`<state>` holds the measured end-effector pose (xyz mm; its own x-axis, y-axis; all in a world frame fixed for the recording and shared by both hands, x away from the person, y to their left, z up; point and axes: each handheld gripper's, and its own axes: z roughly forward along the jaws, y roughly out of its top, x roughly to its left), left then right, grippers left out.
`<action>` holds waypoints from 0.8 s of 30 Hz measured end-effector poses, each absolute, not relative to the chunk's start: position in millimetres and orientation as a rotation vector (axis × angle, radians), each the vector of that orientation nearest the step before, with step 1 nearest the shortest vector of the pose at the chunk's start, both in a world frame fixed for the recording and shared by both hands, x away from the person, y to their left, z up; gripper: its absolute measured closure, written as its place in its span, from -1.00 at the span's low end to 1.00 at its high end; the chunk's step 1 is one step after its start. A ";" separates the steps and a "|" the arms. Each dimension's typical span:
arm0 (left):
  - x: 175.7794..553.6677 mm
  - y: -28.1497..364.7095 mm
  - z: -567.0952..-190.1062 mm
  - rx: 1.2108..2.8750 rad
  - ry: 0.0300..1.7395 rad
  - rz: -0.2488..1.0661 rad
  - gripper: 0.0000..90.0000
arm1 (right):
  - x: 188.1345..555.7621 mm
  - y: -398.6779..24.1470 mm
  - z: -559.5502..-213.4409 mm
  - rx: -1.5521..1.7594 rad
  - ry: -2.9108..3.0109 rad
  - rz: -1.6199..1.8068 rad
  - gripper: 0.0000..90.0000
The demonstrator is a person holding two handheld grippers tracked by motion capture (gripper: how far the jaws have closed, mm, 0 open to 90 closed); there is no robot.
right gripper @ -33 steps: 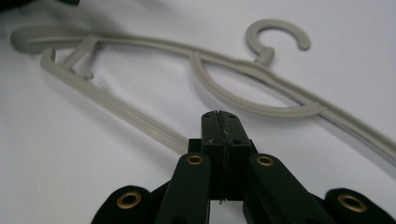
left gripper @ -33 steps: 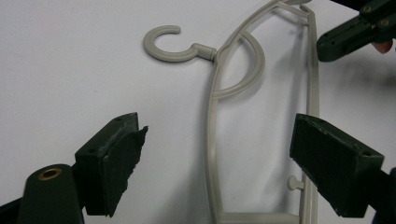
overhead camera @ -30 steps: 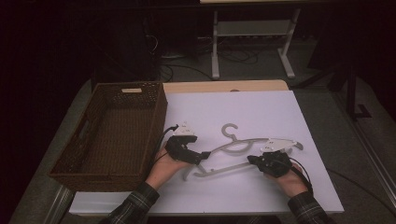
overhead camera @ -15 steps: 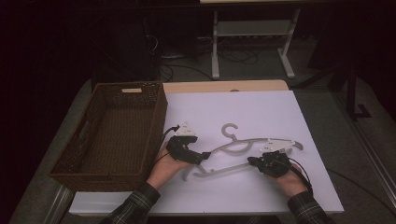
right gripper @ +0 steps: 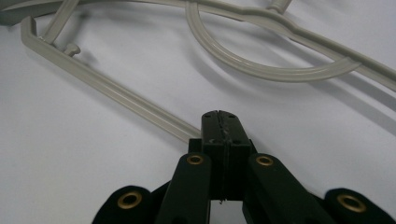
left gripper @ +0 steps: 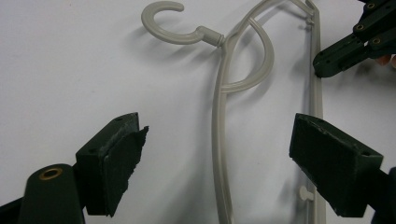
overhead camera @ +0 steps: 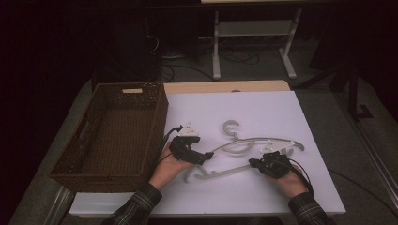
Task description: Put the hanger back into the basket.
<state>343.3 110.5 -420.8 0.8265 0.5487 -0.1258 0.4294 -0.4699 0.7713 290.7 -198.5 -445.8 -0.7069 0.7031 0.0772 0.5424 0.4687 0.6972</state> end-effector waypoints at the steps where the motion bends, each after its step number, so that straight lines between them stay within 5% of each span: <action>1: 344.0 110.1 -420.9 2.132 0.714 0.174 -0.63 | 290.9 -198.6 -446.0 1.080 2.497 1.064 0.99; 16: 371.8 84.2 -433.0 2.182 0.674 0.102 -0.44 | 294.0 -197.1 -449.8 1.097 2.504 1.045 0.99; 24: 381.5 68.7 -446.7 2.245 0.632 -0.021 -0.05 | 294.3 -196.9 -450.9 1.109 2.505 1.034 0.99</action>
<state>381.5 68.7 -446.7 0.8757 0.4346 -0.2105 0.4473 -0.5659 0.6926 294.3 -196.9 -450.9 -0.6937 0.7155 0.0828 0.5655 0.4698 0.6778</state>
